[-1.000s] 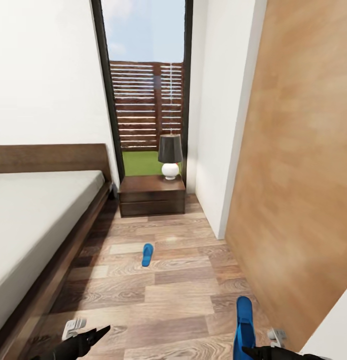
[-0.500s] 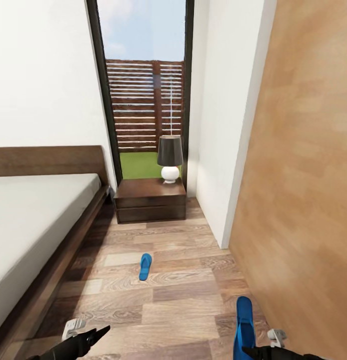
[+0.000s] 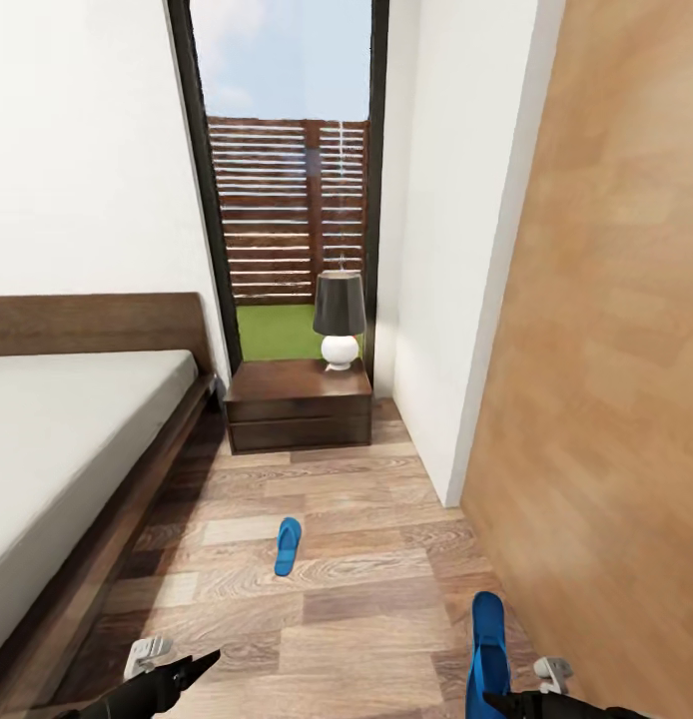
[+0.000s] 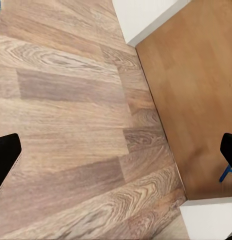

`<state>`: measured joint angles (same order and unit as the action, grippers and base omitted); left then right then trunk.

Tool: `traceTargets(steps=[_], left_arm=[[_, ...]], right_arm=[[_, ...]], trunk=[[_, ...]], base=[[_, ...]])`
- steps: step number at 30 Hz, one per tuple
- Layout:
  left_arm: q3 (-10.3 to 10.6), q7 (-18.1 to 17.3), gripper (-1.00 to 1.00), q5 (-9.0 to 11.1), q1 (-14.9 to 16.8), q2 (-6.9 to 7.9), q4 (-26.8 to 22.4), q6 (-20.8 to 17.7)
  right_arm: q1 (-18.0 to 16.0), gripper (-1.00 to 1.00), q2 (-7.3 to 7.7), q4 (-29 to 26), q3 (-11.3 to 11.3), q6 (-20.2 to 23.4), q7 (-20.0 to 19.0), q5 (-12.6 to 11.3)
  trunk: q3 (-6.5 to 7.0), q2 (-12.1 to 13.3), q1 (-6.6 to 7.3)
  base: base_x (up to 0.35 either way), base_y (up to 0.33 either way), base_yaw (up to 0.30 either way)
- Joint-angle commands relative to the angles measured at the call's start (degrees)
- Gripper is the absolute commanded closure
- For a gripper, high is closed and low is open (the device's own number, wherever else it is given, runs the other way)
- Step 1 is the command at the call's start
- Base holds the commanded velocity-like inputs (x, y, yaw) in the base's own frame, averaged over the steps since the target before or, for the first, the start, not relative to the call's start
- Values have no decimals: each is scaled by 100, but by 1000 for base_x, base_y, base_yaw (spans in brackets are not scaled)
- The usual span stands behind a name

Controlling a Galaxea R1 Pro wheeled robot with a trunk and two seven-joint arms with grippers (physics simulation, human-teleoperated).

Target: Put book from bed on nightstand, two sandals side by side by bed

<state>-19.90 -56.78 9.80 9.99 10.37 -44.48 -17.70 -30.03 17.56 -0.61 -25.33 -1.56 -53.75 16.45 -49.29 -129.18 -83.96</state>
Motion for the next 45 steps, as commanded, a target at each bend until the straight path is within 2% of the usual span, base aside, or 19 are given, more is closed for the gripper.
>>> traceTargets(steps=[1, 17, 29, 45], left_arm=[[-5, -17, -100, 31, 3, 0, 1, -58], [-5, -17, -100, 31, 2, 0, 1, -58], [-5, -17, -100, 31, 2, 4, 1, -58], [-5, -17, -100, 31, 2, 2, 1, -58]], right_arm=[[-1, 100, 1, -1, -51, 4, -39, 48], [-2, 100, 1, -1, -51, 6, -39, 50], [0, 100, 1, -1, -51, 4, -39, 50], [-2, 100, 1, -1, -51, 3, -39, 51]], trunk=[[-6, -2, -2], [-6, -2, -2], [-6, -2, -2], [-6, -2, -2]], base=[[315, 0, 0], [299, -36, 0], [109, -25, 0], [304, 0, 0]])
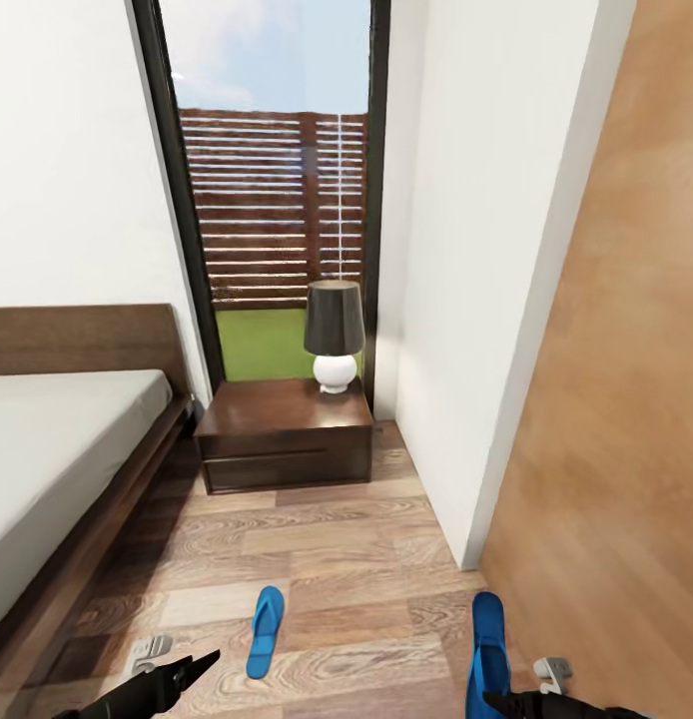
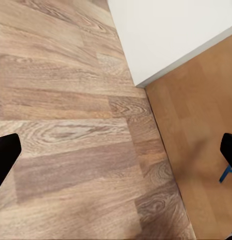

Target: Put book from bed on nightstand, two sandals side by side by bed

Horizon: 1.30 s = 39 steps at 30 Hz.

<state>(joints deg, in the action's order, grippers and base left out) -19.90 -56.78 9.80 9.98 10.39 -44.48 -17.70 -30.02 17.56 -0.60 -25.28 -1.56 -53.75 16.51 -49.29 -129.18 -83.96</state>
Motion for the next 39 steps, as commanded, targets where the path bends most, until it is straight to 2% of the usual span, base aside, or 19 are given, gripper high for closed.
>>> traceTargets(steps=[1, 7, 21, 25, 28, 30, 31, 32, 34, 36, 37, 38, 39], left_arm=[[-5, -17, -100, 31, 3, -1, 1, -58], [-5, -17, -100, 31, 3, -2, 1, -58], [-8, -17, -100, 31, 4, 4, 1, -56], [-17, 102, -100, 28, 5, 10, -26, 89], [-28, 649, -100, 38, 53, 37, -565, 67], [-24, 974, -100, 38, 139, 33, -973, -163], [-17, 1239, -100, 39, 215, 28, -1263, -426], [6, 1734, -100, 39, 351, 9, -1685, -868], [111, 2594, -100, 40, 581, -109, -2148, -1297], [369, 3500, -100, 40, 891, -288, -2402, -1500], [910, 4395, -100, 37, 1331, -480, -2516, -1636], [1036, 4542, -100, 37, 1417, -518, -2523, -1673], [1273, 4822, -100, 38, 1593, -599, -2522, -1788]], right_arm=[[-2, 100, 1, -1, -56, 4, -39, 45], [-2, 100, 1, -1, -56, 0, -39, 45], [-1, 100, 1, -1, -56, 3, -39, 45], [-1, 100, 1, -1, -56, 1, -39, 45], [-1, 100, 1, -1, -56, -2, -39, 45], [-1, 100, 1, -1, -56, -2, -39, 45], [-1, 100, 1, -1, -56, -2, -39, 45], [-1, 100, 1, -1, -56, -2, -39, 45], [-2, 100, 1, 1, -56, -3, -38, 45], [-2, 100, 0, 2, -56, -3, -39, 45], [0, 100, 1, 2, -56, -3, -38, 45], [-1, 100, 1, 3, -56, -3, -36, 45], [-1, 100, 0, 5, -56, -3, -34, 45]], trunk=[[-6, -2, -2], [-6, -2, -2], [-6, -2, -2], [-6, -2, -2], [-6, -2, -2], [-6, -2, -2], [-6, -2, -2], [-6, -2, -2], [-6, -2, -2], [-6, -2, -2], [-6, -2, -2], [-6, -2, -2], [-6, -2, -2]], base=[[314, 0, 0], [281, 0, 0], [13, 0, 0], [0, 0, 0], [0, 0, 0], [0, 0, 0], [0, 0, 0], [0, 0, 0], [0, 0, 0], [0, 0, 0], [0, 0, 0], [0, 0, 0], [0, 0, 0]])
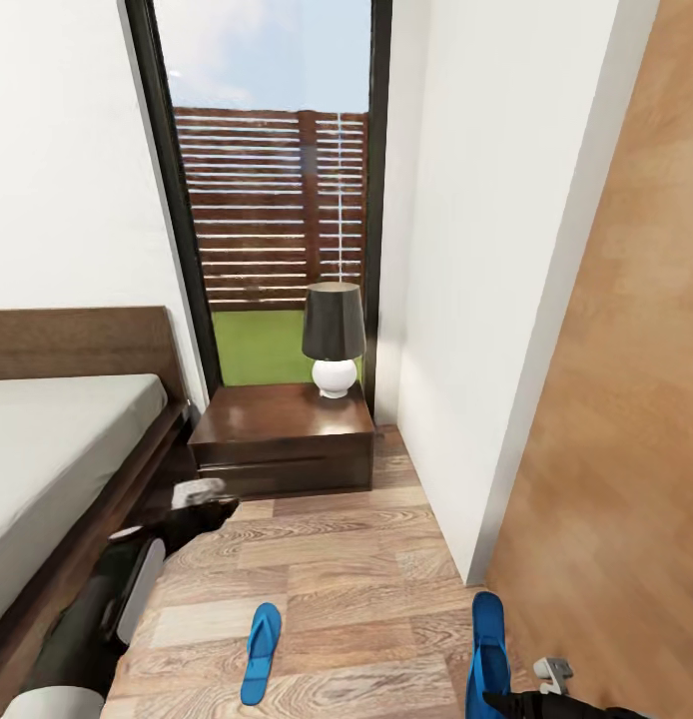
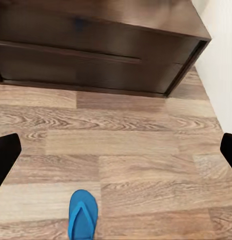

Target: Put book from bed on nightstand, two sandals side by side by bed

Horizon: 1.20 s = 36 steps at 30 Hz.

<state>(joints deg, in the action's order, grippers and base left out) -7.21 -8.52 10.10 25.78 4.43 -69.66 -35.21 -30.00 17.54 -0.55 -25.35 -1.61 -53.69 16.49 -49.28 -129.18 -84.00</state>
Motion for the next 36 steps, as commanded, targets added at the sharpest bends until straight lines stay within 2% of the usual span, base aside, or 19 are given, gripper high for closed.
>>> traceTargets(steps=[1, 2, 4, 5, 7, 8, 10, 15, 16, 21, 36], left_arm=[[196, 255, -100, 8, 204, -89, 12, -218], [375, 608, -100, 16, 516, -233, 73, -605], [490, 973, -100, 22, 967, -457, 301, -1172], [530, 1158, -100, 21, 1275, -615, 657, -1458], [554, 1306, -100, 7, 1552, -731, 1339, -1618], [556, 1329, -100, 2, 1595, -746, 1529, -1617], [561, 1390, -100, -4, 1695, -771, 2242, -1365], [555, 1428, -100, -6, 1758, -737, 3971, 120], [555, 1429, -100, -7, 1760, -696, 4099, 231], [559, 1424, -100, -3, 1763, -593, 4334, 414], [568, 1423, -100, -8, 1764, -583, 4366, 444]], right_arm=[[-2, 100, 2, 1, -49, 3, -38, 47], [-1, 100, -2, 1, -49, 3, -37, 47], [-1, 100, -1, 2, -49, 3, -36, 47], [-2, 100, -3, 2, -49, 3, -36, 47], [-3, 100, -4, 2, -49, 3, -36, 47], [-2, 100, -5, 2, -49, 3, -36, 47], [-3, 100, -5, 2, -49, 3, -36, 47], [-5, 100, -5, 2, -49, 3, -36, 47], [-4, 100, -5, 2, -49, 3, -36, 47], [-5, 100, -5, 2, -49, 3, -36, 47], [-3, 100, -2, -3, -49, 4, -36, 47]], trunk=[[-7, -3, 1], [-7, -3, 1], [-7, -3, 1], [-7, -3, 1], [-7, -3, 1], [-7, -3, 1], [-7, -3, 1], [-7, -3, 1], [-7, -3, 1], [-7, -3, 1], [-7, -3, 1]], base=[[0, 0, 0], [0, 0, 0], [0, 0, 0], [0, 0, 0], [0, 0, 0], [0, 0, 0], [0, 0, 0], [0, 0, 0], [0, 0, 0], [0, 0, 0], [0, 0, 0]])
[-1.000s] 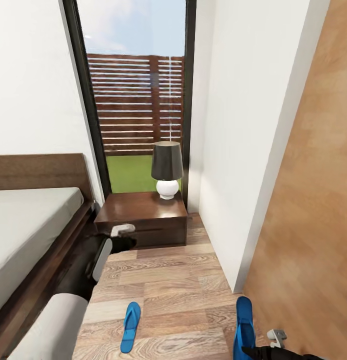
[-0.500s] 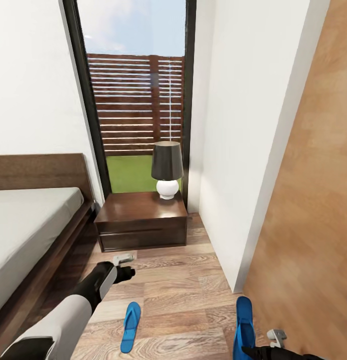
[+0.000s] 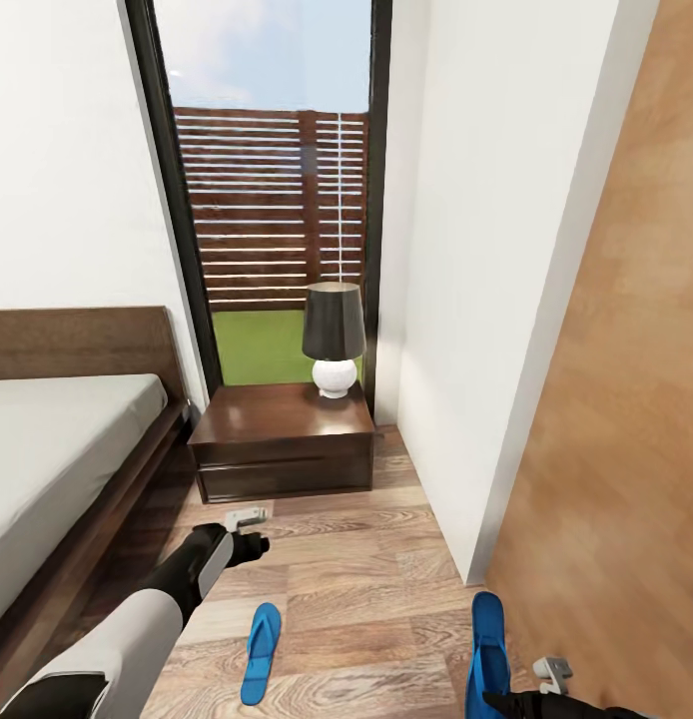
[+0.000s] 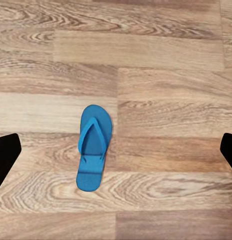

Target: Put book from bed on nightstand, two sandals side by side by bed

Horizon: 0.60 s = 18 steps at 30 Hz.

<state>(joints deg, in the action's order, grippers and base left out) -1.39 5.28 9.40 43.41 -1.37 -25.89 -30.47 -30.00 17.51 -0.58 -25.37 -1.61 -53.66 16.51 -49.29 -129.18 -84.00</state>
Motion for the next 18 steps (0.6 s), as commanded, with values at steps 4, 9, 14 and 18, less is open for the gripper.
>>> traceTargets(steps=[4, 9, 14, 18], left_arm=[[-18, 43, -100, 62, 1, -4, -18, -29], [-13, 43, -100, 62, 1, -4, -25, -29], [-11, 43, -100, 62, 1, -4, -30, -29], [-11, 43, -100, 62, 1, -4, -35, -29]], right_arm=[[-5, 100, 4, -2, -47, 3, -40, 46], [-2, 100, 0, -3, -47, 3, -42, 46], [-4, 100, 1, -4, -47, 4, -46, 46], [-3, 100, 5, -4, -47, 4, -48, 46]], trunk=[[-78, -163, -87], [-168, -364, -197], [-257, -564, -306], [-329, -725, -394]], base=[[0, 0, 0], [0, 0, 0], [0, 0, 0], [0, 0, 0]])
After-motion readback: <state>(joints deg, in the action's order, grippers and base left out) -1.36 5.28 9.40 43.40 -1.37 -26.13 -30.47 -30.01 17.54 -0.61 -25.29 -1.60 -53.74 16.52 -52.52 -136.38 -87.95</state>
